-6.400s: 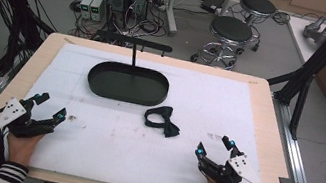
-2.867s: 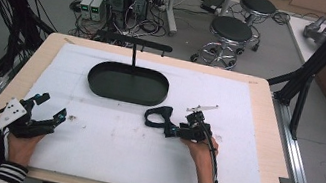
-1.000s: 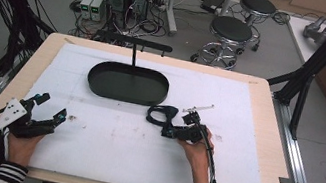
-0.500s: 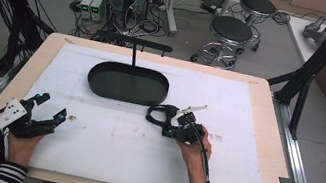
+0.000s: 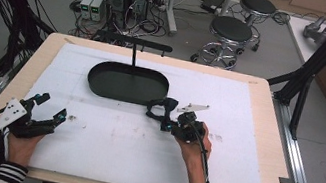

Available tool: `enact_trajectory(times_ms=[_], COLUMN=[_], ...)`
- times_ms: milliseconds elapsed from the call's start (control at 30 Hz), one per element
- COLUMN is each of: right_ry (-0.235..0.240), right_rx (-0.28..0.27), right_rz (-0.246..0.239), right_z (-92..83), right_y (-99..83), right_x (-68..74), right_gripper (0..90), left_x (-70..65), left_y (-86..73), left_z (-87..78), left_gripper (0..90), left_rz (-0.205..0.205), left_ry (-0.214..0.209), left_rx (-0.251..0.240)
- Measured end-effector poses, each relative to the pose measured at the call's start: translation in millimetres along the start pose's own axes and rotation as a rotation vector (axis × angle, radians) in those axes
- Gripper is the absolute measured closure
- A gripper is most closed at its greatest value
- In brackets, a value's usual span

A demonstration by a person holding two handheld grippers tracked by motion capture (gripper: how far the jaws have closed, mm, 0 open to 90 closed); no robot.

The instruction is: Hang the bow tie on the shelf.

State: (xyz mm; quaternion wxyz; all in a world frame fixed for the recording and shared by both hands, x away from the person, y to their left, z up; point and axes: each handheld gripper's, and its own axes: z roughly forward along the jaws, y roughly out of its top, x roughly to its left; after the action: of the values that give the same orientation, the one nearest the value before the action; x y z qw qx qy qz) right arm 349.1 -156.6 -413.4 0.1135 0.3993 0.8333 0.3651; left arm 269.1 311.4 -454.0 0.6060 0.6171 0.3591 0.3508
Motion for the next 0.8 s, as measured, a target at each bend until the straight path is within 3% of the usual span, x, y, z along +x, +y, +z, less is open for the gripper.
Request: enact_trajectory(times_ms=[133, 333, 667, 800], right_ry=[-0.016, -0.015, -0.089, -0.102], right_rx=[-0.053, -0.187, -0.439, -0.48], right_rz=[-0.016, -0.03, -0.15, -0.154], right_z=[-4.3, -13.0, -33.6, -38.4], right_y=[1.5, 2.5, 6.7, 12.0], right_x=[1.6, 3.9, 18.4, 20.6], right_gripper=[82.4, 82.2, 82.5, 82.7], left_x=[0.0, -0.1, -0.1, 0.0], left_y=[0.0, 0.0, 0.0, 0.0], left_z=[0.0, 0.0, 0.0, 0.0], left_gripper=[15.8, 15.8, 15.8, 15.8], left_rz=[0.0, -0.001, -0.001, 0.0], left_ry=[0.0, -0.001, -0.001, -0.001], left_rx=[0.0, 0.0, 0.0, 0.001])
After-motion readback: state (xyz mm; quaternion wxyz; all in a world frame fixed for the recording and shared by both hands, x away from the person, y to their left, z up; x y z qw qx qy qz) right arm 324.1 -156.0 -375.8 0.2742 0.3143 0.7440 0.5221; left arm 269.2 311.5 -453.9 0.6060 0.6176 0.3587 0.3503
